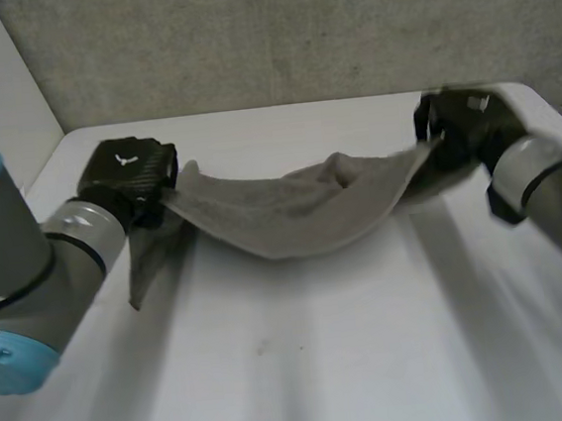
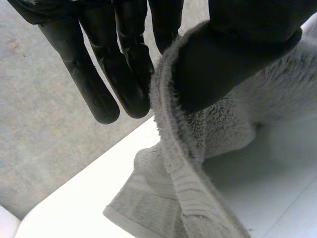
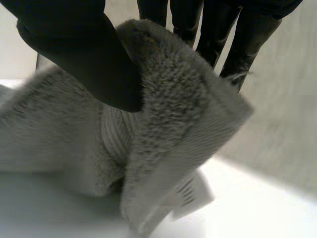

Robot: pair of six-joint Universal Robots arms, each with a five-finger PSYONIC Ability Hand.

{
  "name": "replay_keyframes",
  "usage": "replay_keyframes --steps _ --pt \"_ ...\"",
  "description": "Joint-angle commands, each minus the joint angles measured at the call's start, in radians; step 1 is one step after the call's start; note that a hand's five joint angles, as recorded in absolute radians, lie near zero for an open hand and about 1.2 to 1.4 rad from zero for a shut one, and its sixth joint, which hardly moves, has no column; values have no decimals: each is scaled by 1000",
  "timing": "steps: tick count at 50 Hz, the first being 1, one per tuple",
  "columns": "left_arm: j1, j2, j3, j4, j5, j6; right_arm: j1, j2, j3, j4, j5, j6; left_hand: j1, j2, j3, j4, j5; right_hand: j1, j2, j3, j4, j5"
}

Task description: Fold the towel.

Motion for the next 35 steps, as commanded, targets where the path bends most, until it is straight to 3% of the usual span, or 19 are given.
replay_keyframes --steps 1,3,5,14,20,22,25,27,28,30,31,33,34,35 --pt "59 17 101 -274 31 88 6 -110 -85 194 -32 -438 206 179 180 179 188 415 221 214 206 239" --pt "97 -3 122 -398 50 163 10 -99 -123 309 -14 -583 206 179 180 179 188 415 221 214 206 239" --pt "111 -27 122 -449 60 201 12 -81 -132 356 -6 -632 206 179 180 179 188 415 221 214 206 239" --pt "125 -158 72 -509 78 279 20 114 -134 633 28 -832 206 179 180 179 188 415 221 214 206 239" --pt "127 -296 110 -492 60 341 58 227 -178 644 77 -881 206 179 180 179 188 415 221 214 206 239" --pt "128 -349 191 -453 46 416 70 302 -281 632 126 -883 206 179 180 179 188 415 221 214 206 239" --pt "131 -366 240 -414 38 441 87 377 -440 571 152 -877 206 179 180 179 188 415 221 214 206 239" --pt "133 -386 370 -277 32 454 93 408 -553 506 161 -867 206 179 180 179 188 415 221 214 206 239" --pt "133 -386 371 -276 32 454 93 408 -554 506 161 -867 206 179 180 179 188 415 221 214 206 239" --pt "134 -382 496 -33 26 444 96 438 -774 292 209 -811 206 179 180 179 188 415 221 214 206 239" --pt "134 -382 497 -32 26 444 96 438 -775 291 209 -811 206 179 180 179 188 415 221 214 206 239" --pt "122 -346 517 321 37 392 96 397 -862 -58 264 -691 206 179 180 179 188 415 221 214 206 239" --pt "122 -346 517 322 37 391 96 396 -862 -60 264 -691 206 179 180 179 188 415 221 214 206 239" --pt "125 -316 514 486 38 352 93 357 -832 -188 275 -659 206 179 180 179 188 415 221 214 206 239"
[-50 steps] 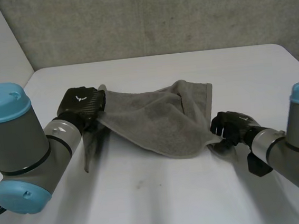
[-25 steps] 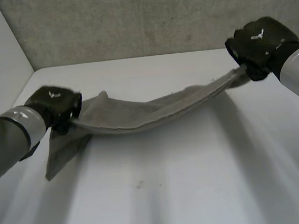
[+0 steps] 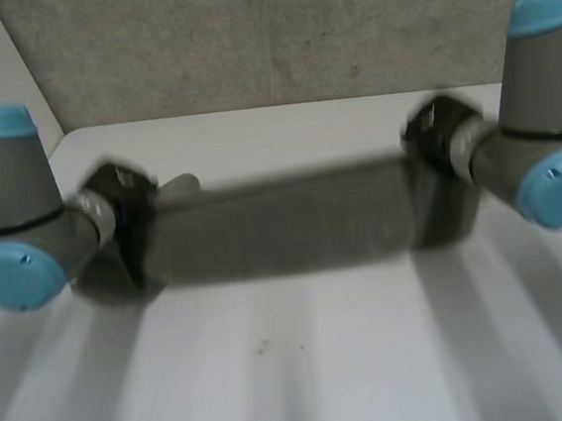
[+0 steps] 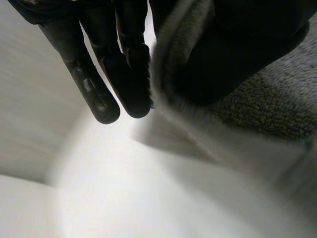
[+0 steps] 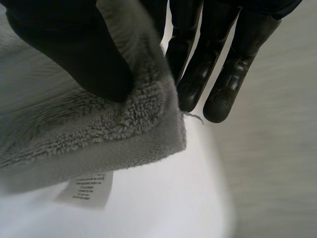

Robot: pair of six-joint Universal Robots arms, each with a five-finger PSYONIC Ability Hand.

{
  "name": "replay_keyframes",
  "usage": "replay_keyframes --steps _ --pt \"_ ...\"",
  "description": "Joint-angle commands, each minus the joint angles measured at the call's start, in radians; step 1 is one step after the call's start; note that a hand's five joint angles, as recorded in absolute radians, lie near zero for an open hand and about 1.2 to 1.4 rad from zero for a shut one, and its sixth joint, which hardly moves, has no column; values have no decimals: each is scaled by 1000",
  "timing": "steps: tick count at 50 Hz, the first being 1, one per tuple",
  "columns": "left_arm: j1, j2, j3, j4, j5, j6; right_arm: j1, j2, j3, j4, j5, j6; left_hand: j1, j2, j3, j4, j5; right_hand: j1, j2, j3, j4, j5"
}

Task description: Fold the towel.

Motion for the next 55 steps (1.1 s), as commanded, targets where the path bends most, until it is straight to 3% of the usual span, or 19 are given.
replay_keyframes --steps 1,4,8,18,28,31,33,41,55 --pt "-2 99 93 758 9 -134 -7 -130 -125 -744 92 207 206 178 180 179 188 415 220 210 202 238" --pt "3 124 81 785 11 -173 -9 -187 -25 -812 86 196 206 178 180 179 188 415 220 210 202 238" --pt "26 138 43 641 12 -236 0 -196 39 -764 69 192 206 178 180 179 188 415 220 210 202 238" --pt "21 124 -181 575 68 -228 -9 -181 307 -594 -21 192 206 178 180 179 188 415 220 210 202 238" --pt "12 -14 -335 553 83 -138 -14 -65 482 -430 -21 202 206 178 180 179 188 415 220 210 202 238" --pt "14 -40 -364 538 85 -88 -15 -64 517 -390 -24 204 63 35 36 36 44 415 220 210 202 238" --pt "20 -46 -382 518 80 -34 -15 -72 528 -379 -24 205 -220 -248 -247 -248 -239 415 220 210 202 238" --pt "41 -36 -393 506 74 5 -67 -173 574 -374 -26 262 -579 -607 -606 -606 -598 415 220 210 202 238" --pt "57 -31 -397 504 45 -4 -153 -245 663 -374 -44 320 -642 -670 -668 -669 -661 415 220 210 202 238"
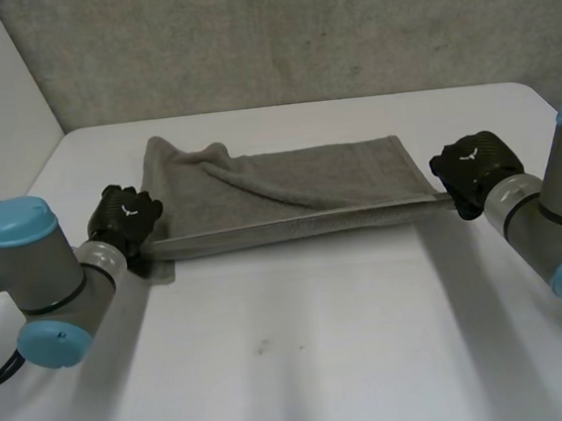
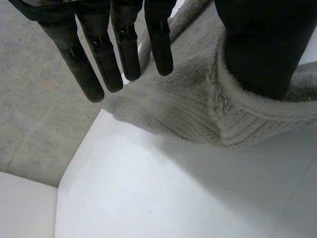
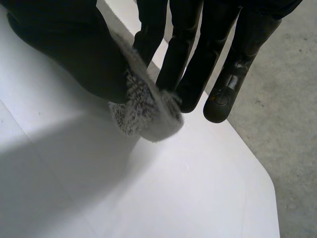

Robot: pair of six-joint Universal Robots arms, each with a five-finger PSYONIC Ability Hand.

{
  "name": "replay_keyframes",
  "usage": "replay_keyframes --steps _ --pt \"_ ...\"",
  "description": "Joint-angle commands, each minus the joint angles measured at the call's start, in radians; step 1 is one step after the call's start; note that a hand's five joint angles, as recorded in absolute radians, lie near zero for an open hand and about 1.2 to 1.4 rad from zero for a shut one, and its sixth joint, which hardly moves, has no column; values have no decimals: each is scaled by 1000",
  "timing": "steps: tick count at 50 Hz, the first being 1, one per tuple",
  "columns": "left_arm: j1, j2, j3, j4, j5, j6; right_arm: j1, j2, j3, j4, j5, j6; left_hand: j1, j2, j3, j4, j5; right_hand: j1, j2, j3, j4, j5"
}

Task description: Fold the towel.

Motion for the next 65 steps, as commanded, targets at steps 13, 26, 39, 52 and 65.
replay_keyframes --steps 13,26,39,52,65 --pt "1 185 -106 -21 -19 -68 -69 -39 71 1 -25 17 891 897 897 900 898 415 216 210 202 230" --pt "7 535 -108 -394 65 -31 -89 -178 -40 413 -146 -57 891 897 897 900 898 415 216 210 202 230" --pt "84 443 -180 -861 122 305 -130 -180 75 683 -195 -339 891 897 897 900 898 415 216 210 202 230" --pt "89 179 24 -730 122 317 -112 -7 -66 539 -178 -243 891 897 897 900 898 415 216 210 202 230" --pt "55 9 268 -343 137 327 -19 181 -371 334 -23 -143 891 897 897 900 898 415 216 210 202 230"
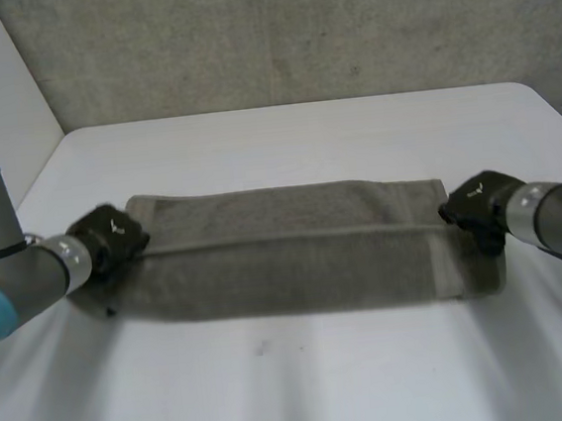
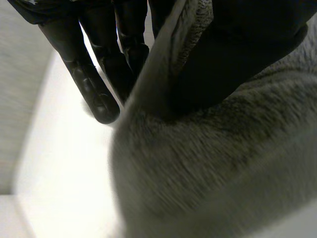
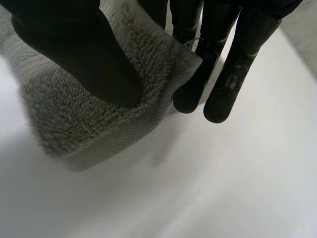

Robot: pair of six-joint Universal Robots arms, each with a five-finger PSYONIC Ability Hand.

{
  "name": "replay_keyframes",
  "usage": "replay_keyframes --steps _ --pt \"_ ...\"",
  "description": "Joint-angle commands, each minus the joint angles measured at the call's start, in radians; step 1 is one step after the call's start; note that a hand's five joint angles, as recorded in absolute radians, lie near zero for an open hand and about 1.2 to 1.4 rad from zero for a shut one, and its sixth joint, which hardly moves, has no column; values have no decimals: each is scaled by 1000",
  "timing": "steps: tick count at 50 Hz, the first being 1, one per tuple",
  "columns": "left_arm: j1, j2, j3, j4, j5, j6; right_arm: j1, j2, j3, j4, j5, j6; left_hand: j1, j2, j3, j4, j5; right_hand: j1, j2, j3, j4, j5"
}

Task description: Fold the towel.

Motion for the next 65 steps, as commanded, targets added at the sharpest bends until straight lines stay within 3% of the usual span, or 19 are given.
replay_keyframes --steps 1,5,6,7,8,9,10,11,13,16,25,30,32,38,43,47,48,50,65 --pt "-39 -86 176 287 26 -4 57 95 -193 -126 98 37 225 179 180 179 193 415 216 201 202 223" --pt "-56 -83 265 427 55 -42 62 59 -369 -396 182 176 225 179 180 179 193 415 216 201 202 223" --pt "-68 -72 297 517 58 -91 62 7 -386 -524 204 243 225 179 180 179 193 415 216 201 202 223" --pt "-82 -45 311 622 58 -165 62 6 -386 -525 204 244 225 179 180 179 193 415 216 201 202 223" --pt "-82 -45 311 624 58 -166 56 -54 -369 -655 212 301 225 179 180 179 193 415 216 201 202 223" --pt "-88 1 310 736 55 -273 51 -105 -342 -775 213 342 225 179 180 179 193 415 216 201 202 223" --pt "-82 56 296 827 51 -404 51 -106 -342 -776 213 342 225 179 180 179 193 415 216 201 202 223" --pt "-82 56 296 828 51 -406 51 -145 -304 -857 216 354 225 179 180 179 193 415 216 201 202 223" --pt "-60 137 249 925 47 -653 49 -164 -280 -871 215 348 225 179 180 179 193 415 216 201 202 223" --pt "-33 162 192 907 49 -756 60 -170 -256 -801 209 339 225 179 180 179 193 415 216 201 202 223" --pt "-25 127 17 803 83 -689 59 -130 -95 -544 95 324 225 179 180 179 193 415 216 201 202 223" --pt "-20 66 -98 708 159 -576 51 -93 19 -470 91 265 225 179 180 179 193 415 216 201 202 223" --pt "-16 44 -164 642 198 -478 48 -78 53 -439 91 238 225 179 180 179 193 415 216 201 202 223" --pt "-16 20 -267 530 213 -282 36 -66 174 -362 83 193 225 179 180 179 193 415 216 201 202 223" --pt "-17 23 -308 515 204 -196 -9 -87 229 -365 52 192 225 179 180 179 193 415 216 201 202 223" --pt "-13 32 -313 513 199 -191 -41 -124 254 -370 19 204 0 -47 -45 -46 -33 415 216 201 202 223" --pt "-11 33 -314 512 199 -191 -41 -124 254 -370 19 204 -151 -198 -196 -197 -184 415 216 201 202 223" --pt "-10 35 -314 512 195 -191 -55 -129 269 -393 15 205 -196 -243 -242 -243 -229 415 216 201 202 223" --pt "35 35 -339 513 123 -200 -129 -129 289 -431 11 253 -209 -255 -254 -255 -241 415 216 201 202 223"
